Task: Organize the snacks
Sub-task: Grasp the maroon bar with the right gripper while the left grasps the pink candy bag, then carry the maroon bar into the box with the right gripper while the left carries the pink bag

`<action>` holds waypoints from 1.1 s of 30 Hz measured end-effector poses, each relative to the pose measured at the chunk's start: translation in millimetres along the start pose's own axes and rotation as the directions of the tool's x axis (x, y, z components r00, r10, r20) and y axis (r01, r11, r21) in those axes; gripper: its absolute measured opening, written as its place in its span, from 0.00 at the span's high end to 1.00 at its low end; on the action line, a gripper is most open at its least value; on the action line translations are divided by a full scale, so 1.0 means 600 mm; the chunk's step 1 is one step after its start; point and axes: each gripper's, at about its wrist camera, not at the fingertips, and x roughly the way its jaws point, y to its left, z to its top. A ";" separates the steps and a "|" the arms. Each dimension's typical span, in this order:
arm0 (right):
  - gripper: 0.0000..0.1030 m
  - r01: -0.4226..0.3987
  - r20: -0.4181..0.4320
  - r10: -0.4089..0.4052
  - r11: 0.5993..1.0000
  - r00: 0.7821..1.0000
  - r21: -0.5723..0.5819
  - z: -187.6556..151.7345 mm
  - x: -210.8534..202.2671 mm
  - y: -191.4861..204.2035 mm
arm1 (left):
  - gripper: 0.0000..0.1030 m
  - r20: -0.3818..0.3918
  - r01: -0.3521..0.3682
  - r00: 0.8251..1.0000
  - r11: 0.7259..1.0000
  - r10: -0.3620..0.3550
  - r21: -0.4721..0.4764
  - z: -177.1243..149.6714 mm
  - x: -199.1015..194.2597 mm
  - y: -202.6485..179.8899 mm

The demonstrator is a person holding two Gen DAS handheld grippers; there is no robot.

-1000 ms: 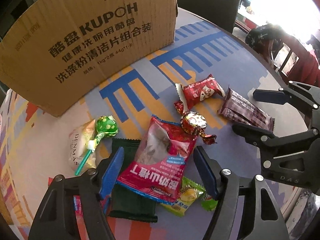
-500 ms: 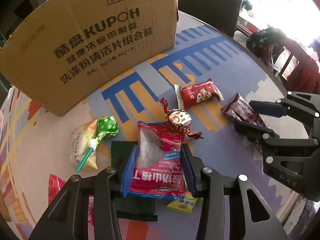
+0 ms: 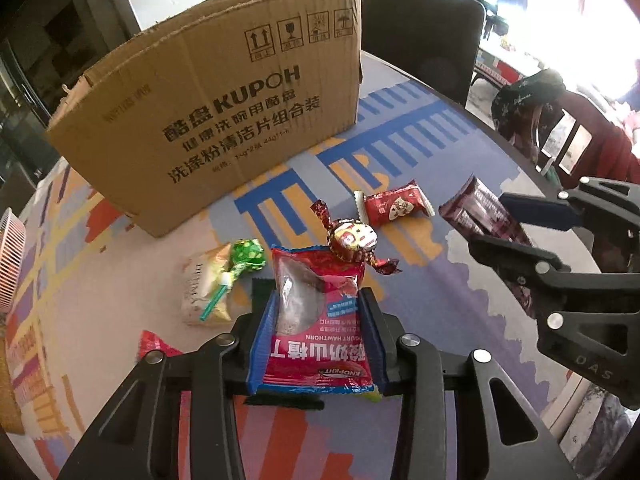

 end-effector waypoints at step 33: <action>0.64 -0.068 0.161 0.068 0.998 0.985 -0.002 0.090 -0.075 0.040 | 0.62 0.201 -0.007 0.979 0.985 0.042 -0.174 0.028 -0.138 0.076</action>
